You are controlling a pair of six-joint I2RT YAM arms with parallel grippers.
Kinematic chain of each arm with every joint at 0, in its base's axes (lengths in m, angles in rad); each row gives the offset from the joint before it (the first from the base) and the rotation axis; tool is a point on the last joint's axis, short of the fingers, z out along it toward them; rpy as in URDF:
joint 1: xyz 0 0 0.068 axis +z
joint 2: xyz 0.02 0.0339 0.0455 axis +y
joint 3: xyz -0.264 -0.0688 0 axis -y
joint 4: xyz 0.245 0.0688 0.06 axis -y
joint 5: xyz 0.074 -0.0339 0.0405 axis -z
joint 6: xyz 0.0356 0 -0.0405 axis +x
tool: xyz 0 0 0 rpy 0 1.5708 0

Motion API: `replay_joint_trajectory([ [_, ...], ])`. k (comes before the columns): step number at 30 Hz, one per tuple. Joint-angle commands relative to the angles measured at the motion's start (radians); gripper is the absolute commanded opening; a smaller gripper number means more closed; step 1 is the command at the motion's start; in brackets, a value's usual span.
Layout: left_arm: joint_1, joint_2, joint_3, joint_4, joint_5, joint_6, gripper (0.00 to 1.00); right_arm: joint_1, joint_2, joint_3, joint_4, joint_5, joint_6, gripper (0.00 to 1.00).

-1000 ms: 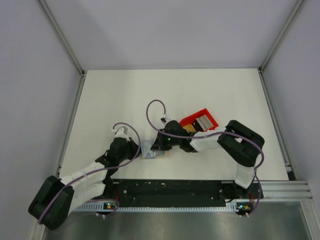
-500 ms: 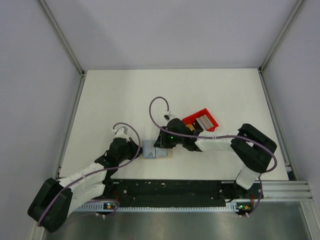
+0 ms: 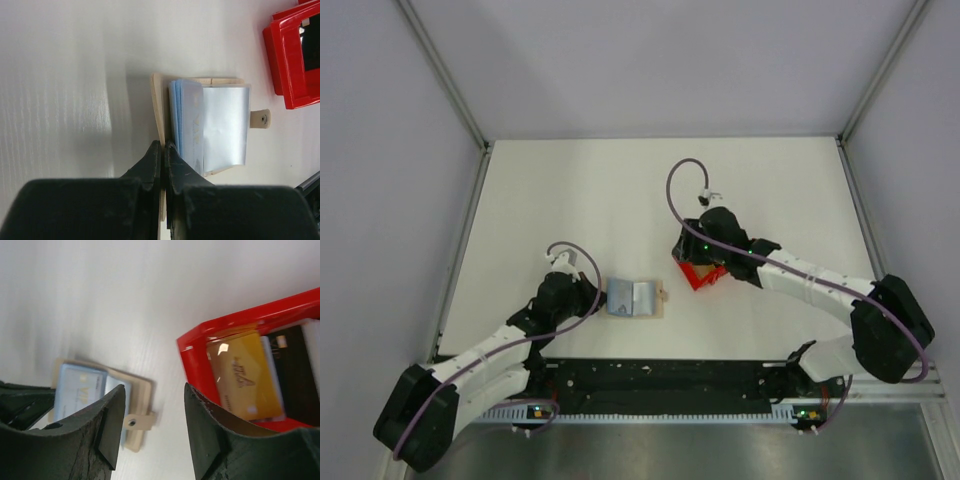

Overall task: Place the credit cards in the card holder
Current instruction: Insert the credit card into the card holder.

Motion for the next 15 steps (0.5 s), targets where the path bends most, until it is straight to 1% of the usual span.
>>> replay_joint_trajectory([
  [1, -0.003, 0.004, 0.035, 0.005, 0.015, 0.024, 0.0, -0.104, -0.019, 0.003, -0.099, 0.009, -0.104, 0.5],
  [6, -0.001, 0.013, 0.036, 0.006, 0.019, 0.025, 0.0, -0.172, 0.058, 0.044, -0.134, -0.04, -0.179, 0.52],
  [14, -0.003, 0.01, 0.044, 0.0, 0.019, 0.028, 0.0, -0.184, 0.193, 0.13, -0.203, -0.005, -0.253, 0.58],
  [15, -0.003, 0.011, 0.044, 0.0, 0.02, 0.03, 0.0, -0.184, 0.208, 0.142, -0.212, 0.0, -0.261, 0.61],
])
